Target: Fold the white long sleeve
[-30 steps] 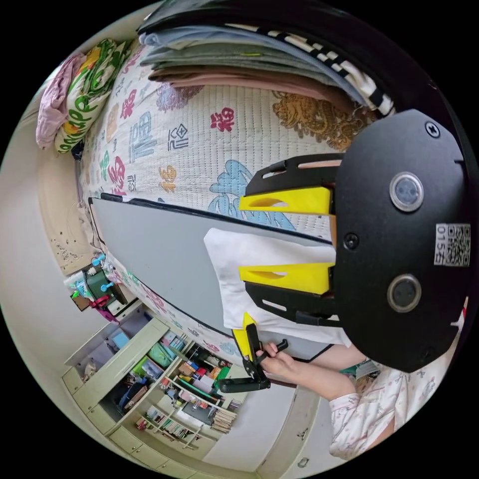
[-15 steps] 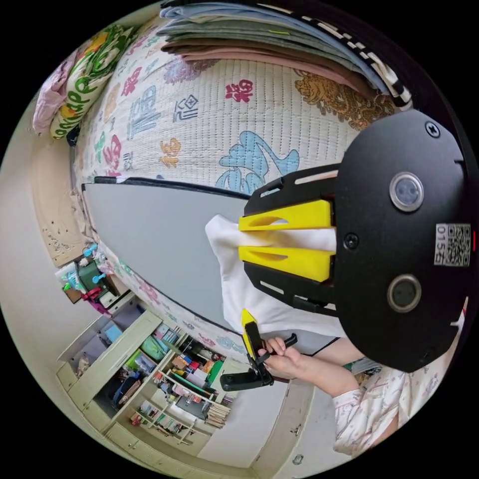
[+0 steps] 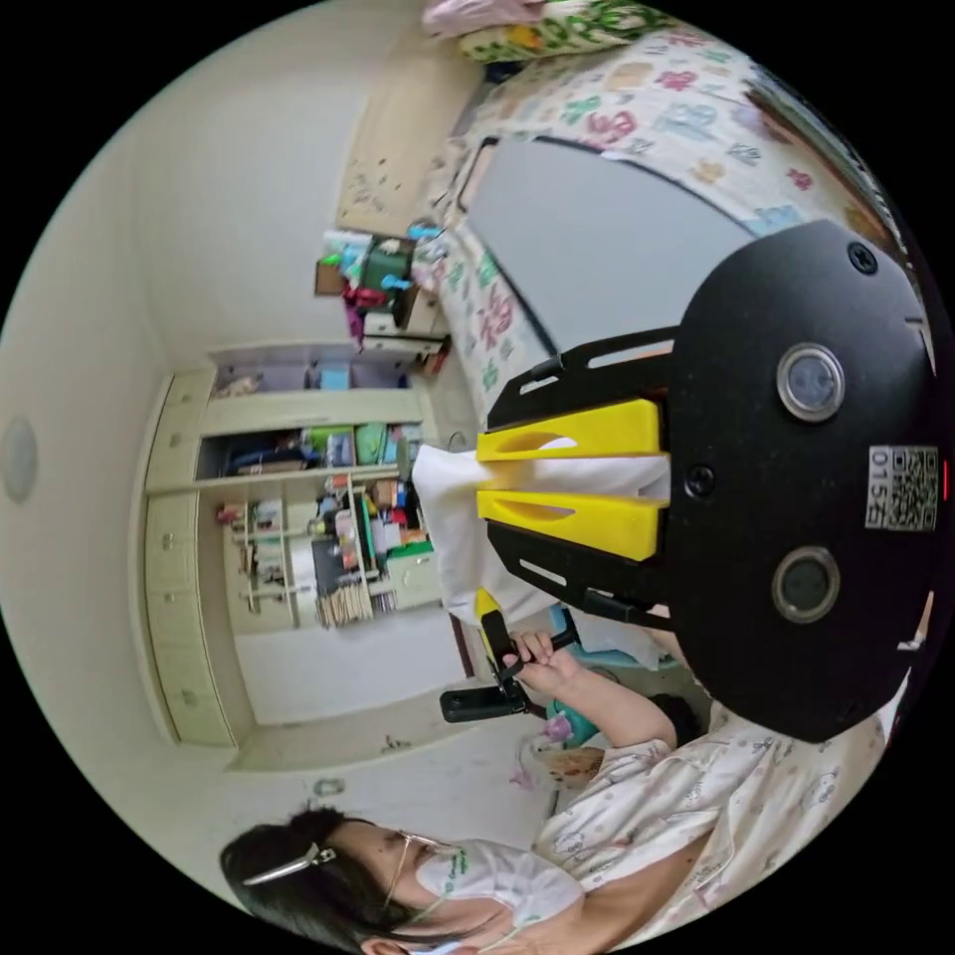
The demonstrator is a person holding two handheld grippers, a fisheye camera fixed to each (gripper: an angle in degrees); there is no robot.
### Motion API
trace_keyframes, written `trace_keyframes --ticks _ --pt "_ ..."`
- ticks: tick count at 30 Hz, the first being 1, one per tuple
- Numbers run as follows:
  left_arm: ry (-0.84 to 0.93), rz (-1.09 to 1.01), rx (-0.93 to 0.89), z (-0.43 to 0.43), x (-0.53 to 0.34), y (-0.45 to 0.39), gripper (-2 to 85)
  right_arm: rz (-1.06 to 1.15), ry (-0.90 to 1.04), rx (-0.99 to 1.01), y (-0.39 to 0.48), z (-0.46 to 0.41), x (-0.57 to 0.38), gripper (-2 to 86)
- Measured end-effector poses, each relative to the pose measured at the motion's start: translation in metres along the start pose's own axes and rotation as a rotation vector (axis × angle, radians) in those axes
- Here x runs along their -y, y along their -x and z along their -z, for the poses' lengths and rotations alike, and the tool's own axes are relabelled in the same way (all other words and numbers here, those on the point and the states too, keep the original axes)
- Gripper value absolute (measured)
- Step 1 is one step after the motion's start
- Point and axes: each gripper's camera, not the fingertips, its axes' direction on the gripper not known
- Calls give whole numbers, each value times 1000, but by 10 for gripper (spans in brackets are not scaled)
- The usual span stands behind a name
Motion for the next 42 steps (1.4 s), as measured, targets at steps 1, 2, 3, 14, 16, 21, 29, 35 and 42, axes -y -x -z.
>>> trace_keyframes --ticks 1,2,3,14,16,21,29,35,42 --pt "-34 -10 71 62 2 -5 56 44 -36 61 18 -13 2 57" --pt "-60 -15 142 124 5 -11 55 68 -67 138 34 -27 3 56" --pt "-70 -17 178 154 6 -15 55 75 -77 182 42 -35 4 56" --pt "-15 -14 761 495 -101 -122 54 46 117 696 166 -208 -93 54" --pt "13 53 779 516 -139 -123 53 26 197 715 177 -228 -122 54" --pt "8 243 728 556 -215 -111 51 92 346 671 203 -253 -167 52" --pt "25 480 781 570 -306 27 61 100 491 489 240 -397 -173 43" --pt "118 979 923 552 -397 155 88 -12 678 185 235 -476 -179 -8" --pt "486 858 739 392 -405 176 80 -34 567 440 192 -384 -159 -9"
